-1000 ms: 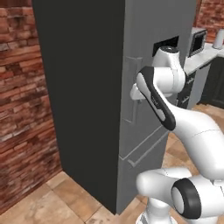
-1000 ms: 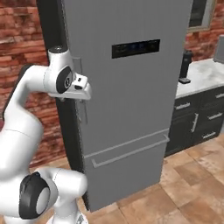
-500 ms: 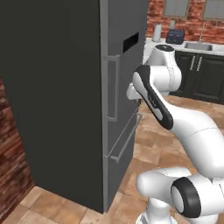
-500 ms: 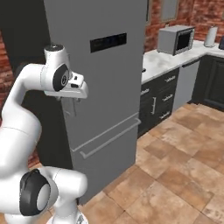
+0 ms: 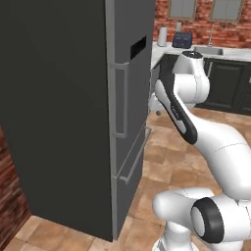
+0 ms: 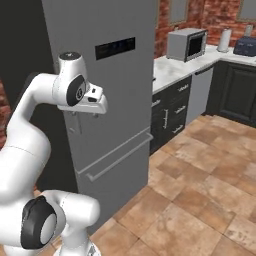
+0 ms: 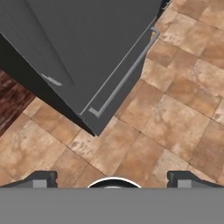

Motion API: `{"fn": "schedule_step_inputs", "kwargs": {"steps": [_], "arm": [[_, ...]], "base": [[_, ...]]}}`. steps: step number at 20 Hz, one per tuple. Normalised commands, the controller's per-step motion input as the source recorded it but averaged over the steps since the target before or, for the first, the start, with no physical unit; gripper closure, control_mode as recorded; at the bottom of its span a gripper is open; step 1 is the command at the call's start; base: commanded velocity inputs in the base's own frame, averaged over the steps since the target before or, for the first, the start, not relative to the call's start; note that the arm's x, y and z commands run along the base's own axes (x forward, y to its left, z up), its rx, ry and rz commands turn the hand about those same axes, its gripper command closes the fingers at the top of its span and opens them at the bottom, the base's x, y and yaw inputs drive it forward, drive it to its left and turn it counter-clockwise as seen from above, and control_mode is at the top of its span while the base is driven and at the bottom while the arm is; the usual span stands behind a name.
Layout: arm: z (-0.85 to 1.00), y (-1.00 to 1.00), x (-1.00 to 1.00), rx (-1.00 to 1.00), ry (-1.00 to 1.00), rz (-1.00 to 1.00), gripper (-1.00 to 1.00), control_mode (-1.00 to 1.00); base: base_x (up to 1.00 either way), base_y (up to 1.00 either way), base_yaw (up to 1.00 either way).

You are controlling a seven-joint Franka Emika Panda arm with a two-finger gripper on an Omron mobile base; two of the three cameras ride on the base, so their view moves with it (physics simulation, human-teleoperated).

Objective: Retrieve the butter from the fridge and place it on a plate on the dining table. Then retrieve the butter knife by the fridge and place it near the plate.

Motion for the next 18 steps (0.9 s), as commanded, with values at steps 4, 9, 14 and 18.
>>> {"fn": "schedule_step_inputs", "kwargs": {"steps": [4, 9, 14, 18], "arm": [[0.0, 0.0, 0.0, 0.0, 0.0, 0.0, -1.0, 1.0], [0.0, 0.0, 0.0, 0.0, 0.0, 0.0, -1.0, 1.0], [0.0, 0.0, 0.0, 0.0, 0.0, 0.0, -1.0, 1.0], [0.0, 0.0, 0.0, 0.0, 0.0, 0.0, -1.0, 1.0]], "base": [[0.17, -0.59, 0.01], [0.15, -0.5, 0.09], [0.23, -0.37, 0.23], [0.26, -0.44, 0.4]]}}
